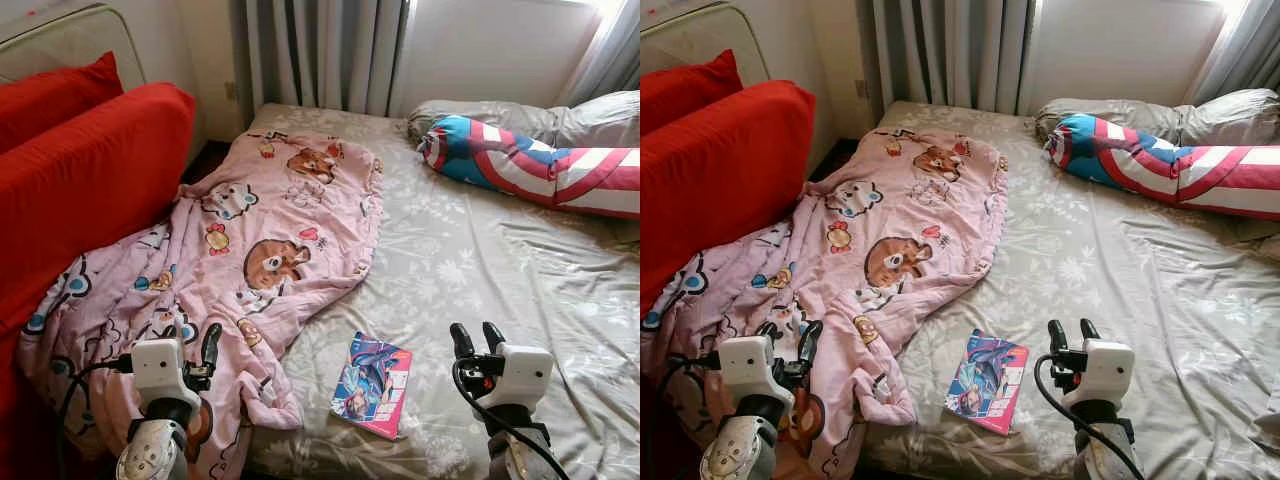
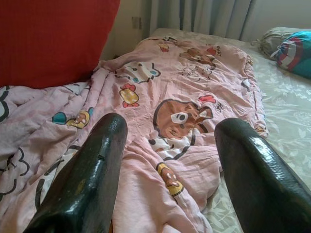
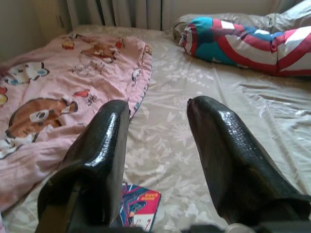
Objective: Clean up the room
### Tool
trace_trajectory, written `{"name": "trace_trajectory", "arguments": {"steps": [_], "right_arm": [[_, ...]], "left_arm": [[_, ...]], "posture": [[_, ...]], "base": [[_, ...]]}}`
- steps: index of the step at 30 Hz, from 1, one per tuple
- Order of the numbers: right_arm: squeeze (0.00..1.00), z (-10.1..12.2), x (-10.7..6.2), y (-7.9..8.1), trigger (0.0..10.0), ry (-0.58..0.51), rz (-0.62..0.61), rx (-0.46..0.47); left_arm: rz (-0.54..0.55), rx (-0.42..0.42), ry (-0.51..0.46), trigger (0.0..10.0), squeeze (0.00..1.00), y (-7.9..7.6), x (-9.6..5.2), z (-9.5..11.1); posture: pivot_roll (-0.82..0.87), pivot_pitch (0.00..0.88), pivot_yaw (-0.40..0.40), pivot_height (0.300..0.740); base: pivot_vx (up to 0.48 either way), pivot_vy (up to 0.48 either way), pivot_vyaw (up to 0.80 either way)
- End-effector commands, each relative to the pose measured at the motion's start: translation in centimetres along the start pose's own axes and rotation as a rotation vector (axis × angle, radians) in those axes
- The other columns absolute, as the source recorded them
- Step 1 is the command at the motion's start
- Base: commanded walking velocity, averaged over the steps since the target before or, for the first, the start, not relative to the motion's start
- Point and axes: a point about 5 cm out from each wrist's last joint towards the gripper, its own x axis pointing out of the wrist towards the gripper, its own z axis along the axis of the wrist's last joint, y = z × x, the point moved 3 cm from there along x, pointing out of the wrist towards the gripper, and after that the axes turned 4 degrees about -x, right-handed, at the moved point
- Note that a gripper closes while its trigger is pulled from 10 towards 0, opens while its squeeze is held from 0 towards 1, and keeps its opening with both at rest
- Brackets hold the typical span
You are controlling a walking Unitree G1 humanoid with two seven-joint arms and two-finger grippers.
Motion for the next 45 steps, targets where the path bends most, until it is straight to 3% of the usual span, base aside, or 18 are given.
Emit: {"name": "trace_trajectory", "arguments": {"steps": [1, 25, 39, 45], "right_arm": [[0.00, -0.7, 0.0, -0.1, 10.0, 0.039, -0.004, -0.019], [0.00, -1.1, -0.1, 0.3, 10.0, 0.062, 0.018, -0.040], [0.00, -1.8, -0.4, 0.7, 10.0, 0.100, 0.039, -0.051], [0.00, -1.8, -0.4, 0.8, 10.0, 0.099, 0.043, -0.046]], "left_arm": [[-0.025, 0.001, -0.009, 10.0, 0.00, -0.6, 0.1, 0.2], [-0.033, 0.009, 0.022, 10.0, 0.00, -0.9, 0.0, -0.6], [-0.031, 0.017, 0.028, 10.0, 0.00, -0.9, -0.2, -0.7], [-0.030, 0.016, 0.029, 10.0, 0.00, -0.9, -0.2, -0.7]], "posture": [[-0.10, 0.064, -0.069, 0.731], [-0.10, 0.045, -0.074, 0.682], [-0.10, 0.068, -0.077, 0.682], [-0.10, 0.074, -0.078, 0.637]], "base": [[0.000, 0.000, 0.00], [0.000, 0.000, 0.00], [0.000, 0.000, 0.00], [0.000, 0.000, 0.00]]}}
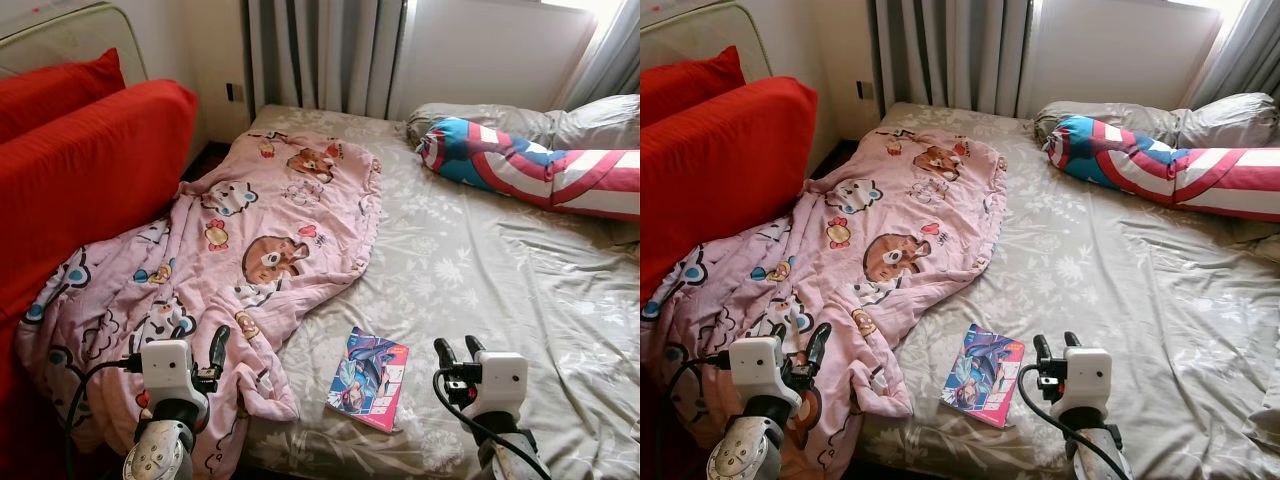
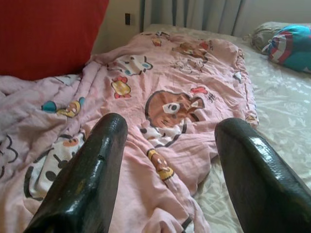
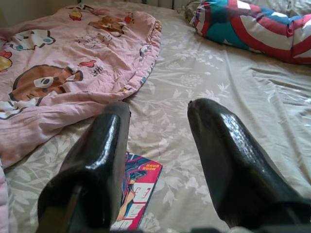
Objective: Clean up the room
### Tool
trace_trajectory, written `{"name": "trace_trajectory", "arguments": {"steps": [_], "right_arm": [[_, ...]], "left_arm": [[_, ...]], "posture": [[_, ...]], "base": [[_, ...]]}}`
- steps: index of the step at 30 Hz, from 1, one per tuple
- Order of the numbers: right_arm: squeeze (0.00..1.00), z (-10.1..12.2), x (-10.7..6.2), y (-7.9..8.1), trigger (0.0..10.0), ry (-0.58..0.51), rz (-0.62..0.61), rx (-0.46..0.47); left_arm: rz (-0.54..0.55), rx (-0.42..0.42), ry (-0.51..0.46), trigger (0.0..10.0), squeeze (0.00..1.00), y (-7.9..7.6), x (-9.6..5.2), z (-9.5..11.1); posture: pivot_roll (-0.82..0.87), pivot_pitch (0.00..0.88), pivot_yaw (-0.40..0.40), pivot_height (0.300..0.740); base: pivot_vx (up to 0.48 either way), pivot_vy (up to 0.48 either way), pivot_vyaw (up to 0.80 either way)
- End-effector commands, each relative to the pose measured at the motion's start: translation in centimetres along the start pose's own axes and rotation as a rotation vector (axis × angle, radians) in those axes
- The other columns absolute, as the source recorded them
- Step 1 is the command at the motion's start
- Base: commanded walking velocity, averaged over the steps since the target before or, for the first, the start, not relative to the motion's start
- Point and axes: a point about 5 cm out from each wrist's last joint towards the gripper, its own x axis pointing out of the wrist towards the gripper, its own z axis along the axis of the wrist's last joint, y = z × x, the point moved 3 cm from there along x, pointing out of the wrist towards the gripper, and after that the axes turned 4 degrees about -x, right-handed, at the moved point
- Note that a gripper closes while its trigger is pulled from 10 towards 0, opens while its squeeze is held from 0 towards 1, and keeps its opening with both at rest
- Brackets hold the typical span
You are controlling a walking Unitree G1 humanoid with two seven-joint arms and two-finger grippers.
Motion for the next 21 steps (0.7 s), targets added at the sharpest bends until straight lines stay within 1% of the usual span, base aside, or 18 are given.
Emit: {"name": "trace_trajectory", "arguments": {"steps": [1, 2, 12, 21], "right_arm": [[0.00, -0.39, -0.14, -0.12, 10.0, 0.017, 0.001, -0.008], [0.00, -0.33, -0.13, -0.10, 10.0, 0.012, 0.004, -0.011], [0.00, -0.46, -0.25, -0.24, 10.0, 0.013, 0.002, -0.011], [0.00, -0.68, -0.22, -0.05, 10.0, 0.020, 0.018, 0.002]], "left_arm": [[-0.001, 0.007, 0.016, 10.0, 0.00, -0.12, -0.12, -0.35], [-0.001, 0.007, 0.017, 10.0, 0.00, -0.13, -0.11, -0.35], [-0.002, 0.008, 0.018, 10.0, 0.00, -0.26, 0.00, -0.42], [-0.006, 0.005, 0.027, 10.0, 0.00, -0.42, 0.08, -0.55]], "posture": [[-0.10, 0.074, -0.078, 0.627], [-0.11, 0.073, -0.079, 0.617], [-0.11, 0.076, -0.081, 0.617], [-0.11, 0.078, -0.082, 0.617]], "base": [[0.000, 0.000, 0.00], [0.000, 0.000, 0.00], [0.000, 0.000, 0.00], [0.000, 0.000, 0.00]]}}
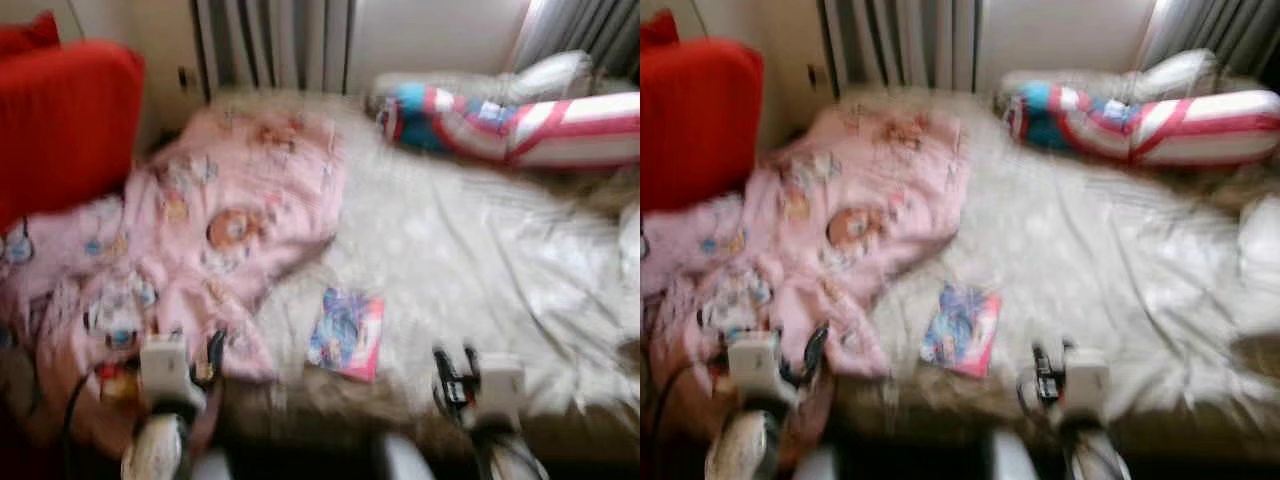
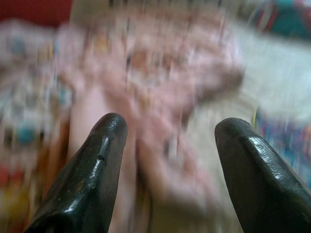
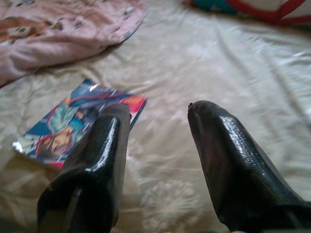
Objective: Clean up the room
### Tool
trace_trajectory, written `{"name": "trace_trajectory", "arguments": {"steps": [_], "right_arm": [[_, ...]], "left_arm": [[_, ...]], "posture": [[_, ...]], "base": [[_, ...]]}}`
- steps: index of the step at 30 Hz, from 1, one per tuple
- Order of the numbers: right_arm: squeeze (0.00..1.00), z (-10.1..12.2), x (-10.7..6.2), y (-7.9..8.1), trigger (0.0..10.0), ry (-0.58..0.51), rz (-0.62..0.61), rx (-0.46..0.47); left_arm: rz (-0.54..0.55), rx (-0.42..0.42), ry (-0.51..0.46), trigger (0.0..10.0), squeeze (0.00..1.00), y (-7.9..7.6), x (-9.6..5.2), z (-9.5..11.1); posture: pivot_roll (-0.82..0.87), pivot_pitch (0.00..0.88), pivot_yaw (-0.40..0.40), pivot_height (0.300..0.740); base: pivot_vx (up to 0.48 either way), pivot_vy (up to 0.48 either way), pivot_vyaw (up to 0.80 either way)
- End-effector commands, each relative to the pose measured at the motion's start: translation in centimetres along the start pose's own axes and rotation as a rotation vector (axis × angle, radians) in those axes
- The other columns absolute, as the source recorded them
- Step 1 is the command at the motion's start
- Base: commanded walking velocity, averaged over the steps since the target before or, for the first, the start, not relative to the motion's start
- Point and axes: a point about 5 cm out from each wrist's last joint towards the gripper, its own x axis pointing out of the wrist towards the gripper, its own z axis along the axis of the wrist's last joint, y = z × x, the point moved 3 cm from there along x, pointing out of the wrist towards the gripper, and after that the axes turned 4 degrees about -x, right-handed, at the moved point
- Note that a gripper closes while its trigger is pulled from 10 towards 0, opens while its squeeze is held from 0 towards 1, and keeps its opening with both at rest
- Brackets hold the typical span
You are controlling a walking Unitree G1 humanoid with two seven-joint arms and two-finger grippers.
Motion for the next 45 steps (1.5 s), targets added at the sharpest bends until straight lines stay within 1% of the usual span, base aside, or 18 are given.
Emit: {"name": "trace_trajectory", "arguments": {"steps": [1, 11, 16, 18, 20, 28, 37, 40, 44, 45], "right_arm": [[0.00, -0.4, -0.2, 0.2, 10.0, 0.013, 0.003, 0.012], [0.00, -0.6, -0.2, 0.5, 10.0, 0.020, 0.026, 0.026], [0.00, -0.4, -0.2, 0.7, 10.0, 0.003, 0.045, 0.018], [0.00, -0.4, -0.3, 1.0, 10.0, 0.000, 0.062, 0.022], [0.00, -0.4, -0.3, 1.0, 10.0, 0.003, 0.062, 0.026], [0.00, -0.7, -0.3, 1.5, 10.0, 0.018, 0.080, 0.040], [0.00, -1.3, -0.1, 1.5, 10.0, 0.050, 0.086, 0.047], [0.00, -1.7, 0.7, 1.6, 10.0, 0.082, 0.106, 0.050], [0.00, -1.9, 1.3, 1.6, 10.0, 0.093, 0.116, 0.063], [0.00, -2.1, 2.0, 1.4, 10.0, 0.103, 0.113, 0.077]], "left_arm": [[-0.002, 0.017, 0.014, 10.0, 0.00, 0.1, 0.0, -0.2], [-0.017, 0.008, 0.025, 10.0, 0.00, -0.2, 0.1, -0.3], [-0.018, 0.007, 0.025, 10.0, 0.00, -0.2, 0.1, -0.3], [-0.026, 0.008, 0.024, 10.0, 0.00, -0.3, 0.2, -0.4], [-0.027, 0.007, 0.024, 10.0, 0.00, -0.3, 0.2, -0.4], [-0.035, 0.006, 0.021, 10.0, 0.00, -0.6, 0.4, -0.3], [-0.039, 0.009, 0.021, 10.0, 0.00, -0.6, 0.5, -0.3], [-0.042, 0.010, 0.018, 10.0, 0.00, -0.6, 0.5, -0.2], [-0.047, 0.011, 0.015, 10.0, 0.00, -0.8, 0.6, -0.1], [-0.050, 0.011, 0.014, 10.0, 0.00, -0.9, 0.7, -0.1]], "posture": [[-0.11, 0.078, -0.082, 0.617], [-0.11, 0.078, -0.080, 0.617], [-0.11, 0.079, -0.081, 0.617], [-0.11, 0.079, -0.080, 0.617], [-0.11, 0.079, -0.080, 0.617], [-0.11, 0.080, -0.081, 0.617], [-0.11, 0.083, -0.080, 0.617], [-0.10, 0.088, -0.078, 0.617], [-0.10, 0.089, -0.076, 0.617], [-0.10, 0.091, -0.072, 0.617]], "base": [[0.000, 0.000, 0.00], [0.000, 0.000, 0.00], [0.000, 0.000, 0.00], [0.285, 0.000, 0.80], [0.296, 0.000, 0.80], [0.314, 0.000, 0.00], [0.323, 0.000, 0.00], [0.303, 0.000, 0.00], [0.064, 0.000, 0.00], [0.000, 0.000, 0.00]]}}
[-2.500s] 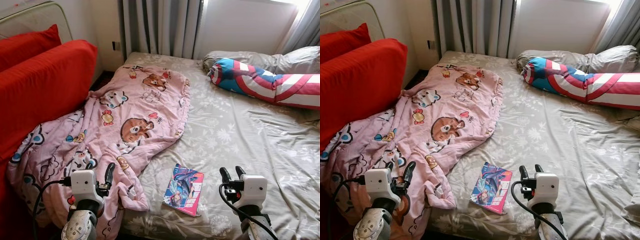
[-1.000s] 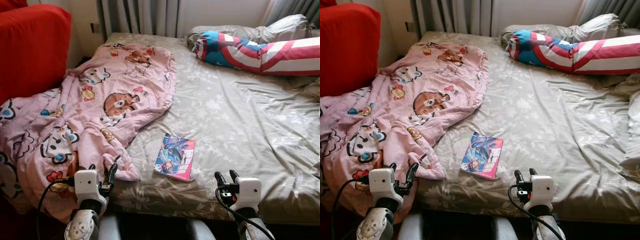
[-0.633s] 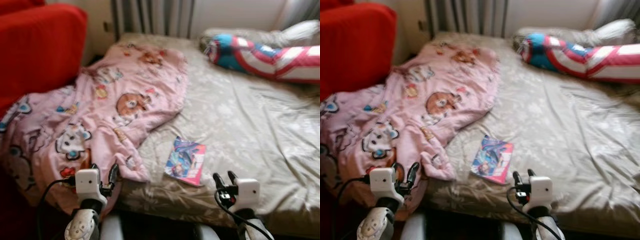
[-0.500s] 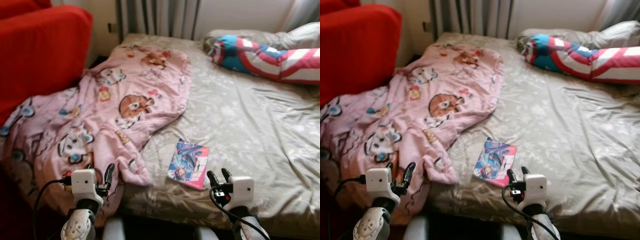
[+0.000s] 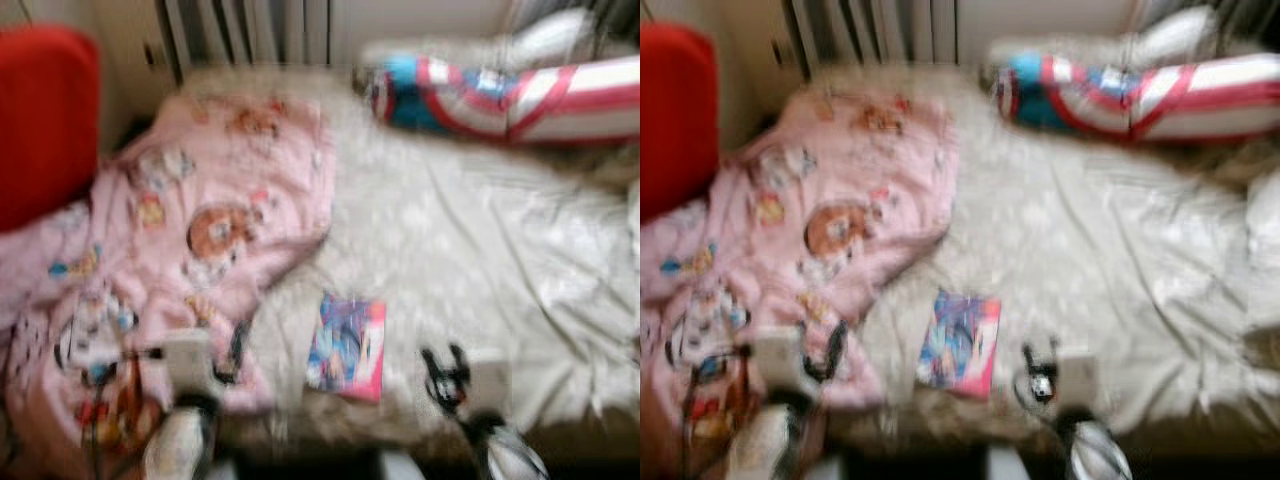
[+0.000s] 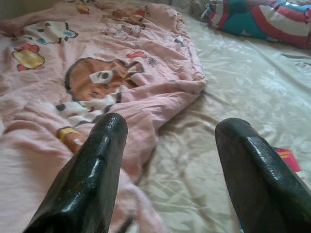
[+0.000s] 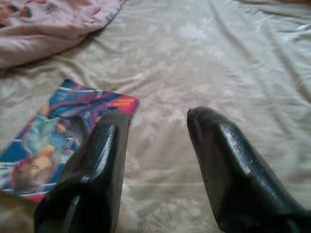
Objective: Clean up the room
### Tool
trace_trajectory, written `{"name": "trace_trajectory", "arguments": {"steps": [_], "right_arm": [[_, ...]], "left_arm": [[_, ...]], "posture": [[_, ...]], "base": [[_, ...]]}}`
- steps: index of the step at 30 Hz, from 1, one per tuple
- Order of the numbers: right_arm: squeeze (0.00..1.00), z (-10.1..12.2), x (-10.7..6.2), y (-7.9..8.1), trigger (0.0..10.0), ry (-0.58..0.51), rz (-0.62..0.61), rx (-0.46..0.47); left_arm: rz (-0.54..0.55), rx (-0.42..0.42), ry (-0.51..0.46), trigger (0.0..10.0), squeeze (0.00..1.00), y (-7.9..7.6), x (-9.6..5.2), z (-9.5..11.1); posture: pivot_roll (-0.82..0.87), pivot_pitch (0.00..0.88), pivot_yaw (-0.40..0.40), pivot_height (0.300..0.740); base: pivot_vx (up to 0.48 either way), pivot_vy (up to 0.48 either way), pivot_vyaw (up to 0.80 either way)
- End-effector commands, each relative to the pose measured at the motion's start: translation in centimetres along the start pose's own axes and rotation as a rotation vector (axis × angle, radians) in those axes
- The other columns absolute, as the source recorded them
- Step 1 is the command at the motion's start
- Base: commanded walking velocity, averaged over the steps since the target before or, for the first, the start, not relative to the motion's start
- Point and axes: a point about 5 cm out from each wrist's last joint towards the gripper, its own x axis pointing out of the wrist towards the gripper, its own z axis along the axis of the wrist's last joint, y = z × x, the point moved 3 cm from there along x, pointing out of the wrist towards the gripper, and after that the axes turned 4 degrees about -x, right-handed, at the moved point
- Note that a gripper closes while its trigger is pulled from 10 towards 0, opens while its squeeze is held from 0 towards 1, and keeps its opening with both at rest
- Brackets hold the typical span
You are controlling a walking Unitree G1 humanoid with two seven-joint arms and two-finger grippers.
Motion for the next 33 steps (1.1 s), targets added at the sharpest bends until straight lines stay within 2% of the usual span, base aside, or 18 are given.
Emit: {"name": "trace_trajectory", "arguments": {"steps": [1, 7, 8, 12, 13, 15, 16, 24, 26, 27, 28, 29, 33], "right_arm": [[0.00, -0.2, 0.9, 0.1, 10.0, 0.014, 0.010, 0.027], [0.00, -0.5, 3.6, 0.4, 10.0, 0.076, 0.055, 0.045], [0.00, -0.3, 4.7, 0.6, 10.0, 0.099, 0.065, 0.083], [0.00, -0.9, 5.5, 0.6, 10.0, 0.171, 0.026, 0.095], [0.36, -1.2, 5.8, 0.7, 10.0, 0.200, 0.015, 0.101], [0.36, -1.2, 5.8, 0.7, 10.0, 0.200, 0.015, 0.101], [1.00, -1.3, 6.0, 1.3, 10.0, 0.218, 0.032, 0.126], [1.00, -1.7, 6.3, 1.4, 10.0, 0.257, 0.005, 0.096], [0.96, -1.4, 6.4, 0.8, 10.0, 0.242, -0.021, 0.057], [0.16, -1.2, 6.5, 0.7, 10.0, 0.234, -0.024, 0.049], [0.16, -1.1, 6.5, 0.6, 10.0, 0.228, -0.025, 0.046], [0.00, -0.8, 6.6, 0.4, 10.0, 0.217, -0.035, 0.054], [0.00, -0.2, 6.9, -0.4, 10.0, 0.201, -0.056, 0.043]], "left_arm": [[0.012, 0.006, 0.016, 10.0, 0.00, 0.3, -0.1, -0.2], [-0.025, 0.007, 0.002, 10.0, 0.00, -0.5, 0.5, 0.3], [-0.036, 0.008, -0.002, 10.0, 0.00, -0.8, 0.9, 0.5], [-0.047, 0.009, 0.001, 10.0, 0.00, -1.0, 1.2, 0.4], [-0.063, 0.009, -0.002, 10.0, 0.00, -1.4, 1.4, 0.6], [-0.063, 0.009, -0.002, 10.0, 0.00, -1.4, 1.4, 0.6], [-0.072, 0.009, -0.011, 10.0, 0.00, -1.7, 1.6, 0.9], [-0.063, 0.011, 0.001, 10.0, 0.00, -1.3, 0.7, 1.0], [-0.067, 0.009, 0.012, 10.0, 0.00, -1.4, 0.0, 0.9], [-0.066, 0.007, 0.014, 10.0, 0.00, -1.4, -0.2, 1.0], [-0.065, 0.006, 0.014, 10.0, 0.00, -1.4, -0.4, 1.0], [-0.064, 0.007, 0.015, 10.0, 0.00, -1.3, -0.5, 1.1], [-0.054, 0.010, 0.033, 10.0, 0.00, -1.1, -1.1, 1.0]], "posture": [[-0.10, 0.091, -0.070, 0.617], [-0.06, 0.102, -0.067, 0.617], [-0.05, 0.107, -0.062, 0.617], [-0.04, 0.127, -0.054, 0.617], [-0.02, 0.140, -0.050, 0.617], [-0.02, 0.140, -0.050, 0.617], [-0.01, 0.155, -0.047, 0.617], [0.00, 0.212, -0.033, 0.617], [0.00, 0.244, -0.032, 0.617], [0.00, 0.260, -0.033, 0.617], [0.00, 0.260, -0.033, 0.617], [0.01, 0.268, -0.033, 0.617], [0.01, 0.291, -0.030, 0.617]], "base": [[0.000, 0.000, 0.00], [0.000, 0.000, 0.00], [0.000, 0.000, 0.00], [0.000, 0.000, 0.00], [0.000, 0.000, 0.00], [0.000, 0.000, 0.00], [0.000, 0.000, 0.00], [0.000, 0.000, 0.00], [0.000, 0.000, 0.00], [0.000, 0.000, 0.00], [0.000, 0.000, 0.00], [0.000, 0.000, 0.00], [0.000, 0.000, 0.00]]}}
